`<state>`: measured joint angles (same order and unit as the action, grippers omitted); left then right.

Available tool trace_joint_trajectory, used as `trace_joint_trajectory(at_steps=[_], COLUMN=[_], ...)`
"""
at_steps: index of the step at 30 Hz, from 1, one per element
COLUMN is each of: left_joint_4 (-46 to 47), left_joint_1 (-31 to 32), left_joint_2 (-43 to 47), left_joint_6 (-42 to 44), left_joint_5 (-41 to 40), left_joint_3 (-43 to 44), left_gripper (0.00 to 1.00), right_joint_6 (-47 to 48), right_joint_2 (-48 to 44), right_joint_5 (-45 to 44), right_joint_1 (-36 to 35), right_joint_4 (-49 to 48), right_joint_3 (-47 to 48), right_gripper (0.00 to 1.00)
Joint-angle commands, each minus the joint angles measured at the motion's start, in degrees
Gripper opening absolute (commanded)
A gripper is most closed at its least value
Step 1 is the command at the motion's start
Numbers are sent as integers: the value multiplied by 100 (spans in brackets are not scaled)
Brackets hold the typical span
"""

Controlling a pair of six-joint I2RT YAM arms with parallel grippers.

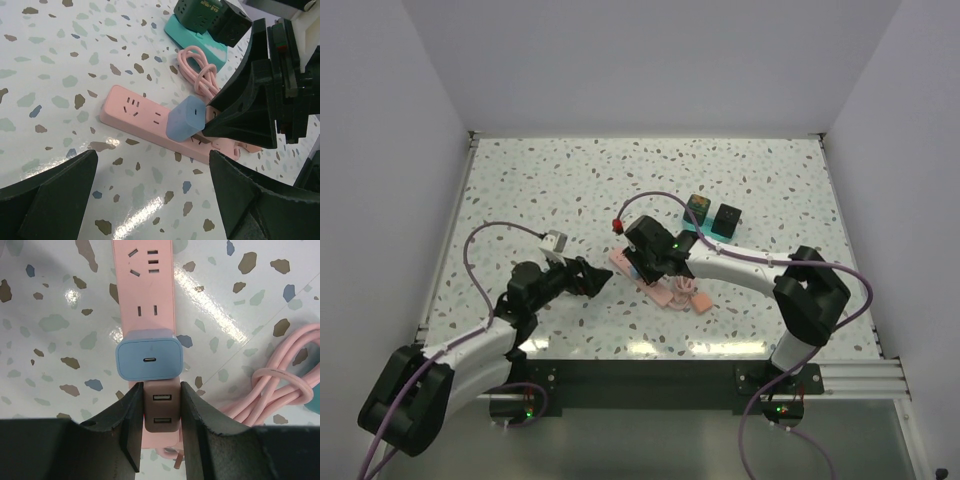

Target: Insert the plug

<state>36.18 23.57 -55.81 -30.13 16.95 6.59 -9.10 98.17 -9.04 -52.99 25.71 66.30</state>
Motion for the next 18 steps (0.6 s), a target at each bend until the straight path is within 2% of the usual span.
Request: trace_joint_trajectory(at_steps=[1, 5, 9, 10, 11, 13, 18], left_joint_4=[239, 433, 635, 705, 732, 601, -338], left_joint_1=[-55, -55, -46, -46, -46, -37, -37], left_joint_2=[263, 203, -192, -376, -465, -545, 113], left_joint_6=[227, 306, 350, 359, 367, 385, 254], left_joint_5=[80, 28, 10, 19, 10, -138, -1587], left_joint_3=[-53, -18, 158, 202, 307, 421, 422], left_gripper=[98, 98, 98, 97, 96, 95, 95], right_joint_6=[101, 76, -39, -74, -91, -135, -136], right_joint_2=[510, 221, -525, -701, -1042, -1378, -2519], right_joint_5=[394, 175, 78, 69, 43, -28, 7], right_joint_1=[-88, -115, -115, -115, -124, -115, -124], right_joint_4=[30, 136, 13, -66, -119, -268, -611], right_joint_3=[-189, -100, -380, -442, -495, -688, -1171], right_gripper=[0, 2, 27, 42, 48, 50, 56])
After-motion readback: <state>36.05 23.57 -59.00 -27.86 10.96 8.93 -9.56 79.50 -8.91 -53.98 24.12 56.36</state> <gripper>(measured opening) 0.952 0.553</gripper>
